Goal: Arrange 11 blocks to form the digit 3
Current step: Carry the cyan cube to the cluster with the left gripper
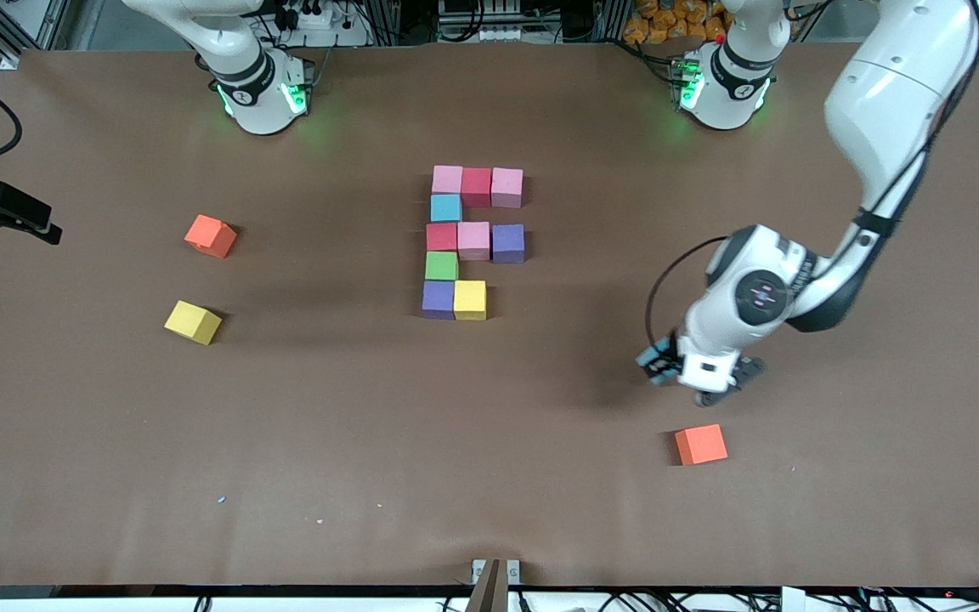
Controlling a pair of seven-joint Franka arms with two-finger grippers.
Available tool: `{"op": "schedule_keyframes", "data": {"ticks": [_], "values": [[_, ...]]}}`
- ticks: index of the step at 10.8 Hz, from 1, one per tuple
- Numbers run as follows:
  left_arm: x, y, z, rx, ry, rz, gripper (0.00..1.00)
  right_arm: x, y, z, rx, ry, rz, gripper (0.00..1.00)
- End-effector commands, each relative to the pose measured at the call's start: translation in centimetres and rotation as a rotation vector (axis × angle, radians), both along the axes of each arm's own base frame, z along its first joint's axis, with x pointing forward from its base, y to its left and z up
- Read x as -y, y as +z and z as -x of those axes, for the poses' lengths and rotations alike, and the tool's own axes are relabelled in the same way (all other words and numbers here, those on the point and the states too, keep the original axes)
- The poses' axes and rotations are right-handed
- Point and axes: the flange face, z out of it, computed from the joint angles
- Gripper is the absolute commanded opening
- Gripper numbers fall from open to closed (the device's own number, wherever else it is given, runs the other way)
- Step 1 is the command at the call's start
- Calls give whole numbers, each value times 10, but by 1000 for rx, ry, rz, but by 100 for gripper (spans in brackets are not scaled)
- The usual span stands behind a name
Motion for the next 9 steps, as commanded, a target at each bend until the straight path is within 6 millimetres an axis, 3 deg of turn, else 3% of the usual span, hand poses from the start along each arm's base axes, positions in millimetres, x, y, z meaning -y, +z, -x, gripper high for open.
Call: {"op": "schedule_keyframes", "data": {"ticks": [1, 2, 4, 9], "values": [[74, 16, 26, -13, 208, 8, 10, -2, 3, -1, 5, -3, 3, 100], [103, 21, 37, -14, 287, 19, 10, -2, 3, -1, 6, -3, 3, 100], [142, 22, 62, -46, 416, 30, 10, -2, 3, -1, 6, -3, 3, 100], [192, 17, 90, -149, 806, 58, 13, -3, 0, -3, 0, 0, 3, 100]]}}
